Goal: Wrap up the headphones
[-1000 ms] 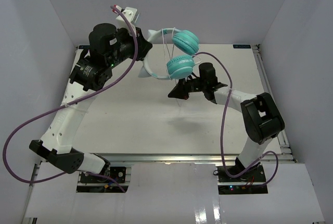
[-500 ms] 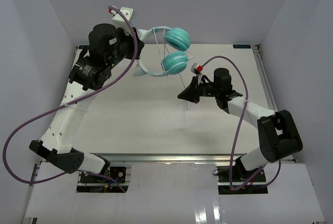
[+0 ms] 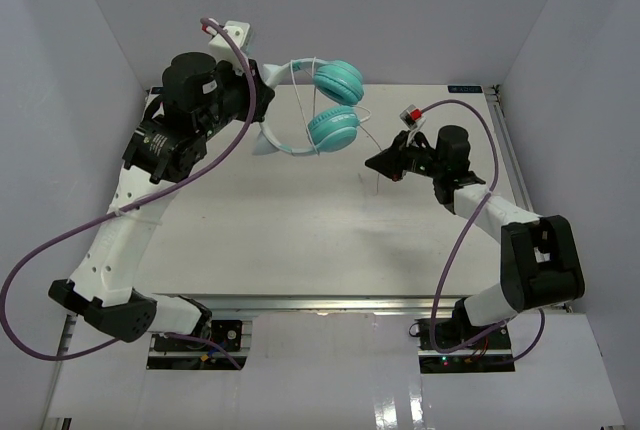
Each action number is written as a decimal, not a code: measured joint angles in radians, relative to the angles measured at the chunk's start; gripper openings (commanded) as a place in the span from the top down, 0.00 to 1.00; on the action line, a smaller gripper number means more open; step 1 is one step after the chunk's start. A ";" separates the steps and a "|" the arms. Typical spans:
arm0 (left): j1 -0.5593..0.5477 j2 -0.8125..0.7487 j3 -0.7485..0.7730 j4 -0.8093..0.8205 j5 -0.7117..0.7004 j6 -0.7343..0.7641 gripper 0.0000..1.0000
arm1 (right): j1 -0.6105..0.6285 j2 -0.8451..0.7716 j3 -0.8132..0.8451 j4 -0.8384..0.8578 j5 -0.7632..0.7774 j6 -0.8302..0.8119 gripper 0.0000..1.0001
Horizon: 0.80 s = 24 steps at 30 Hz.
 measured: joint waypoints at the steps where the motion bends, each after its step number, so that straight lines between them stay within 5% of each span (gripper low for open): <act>1: 0.000 -0.006 0.000 -0.001 0.007 -0.005 1.00 | -0.002 0.006 0.006 0.002 0.012 0.009 0.92; 15: 0.000 -0.037 -0.062 -0.028 0.123 -0.038 1.00 | -0.090 0.156 0.195 0.050 0.104 0.143 0.92; 24: 0.000 -0.041 -0.064 -0.035 0.046 -0.044 1.00 | -0.081 0.157 0.138 0.060 0.089 0.138 0.92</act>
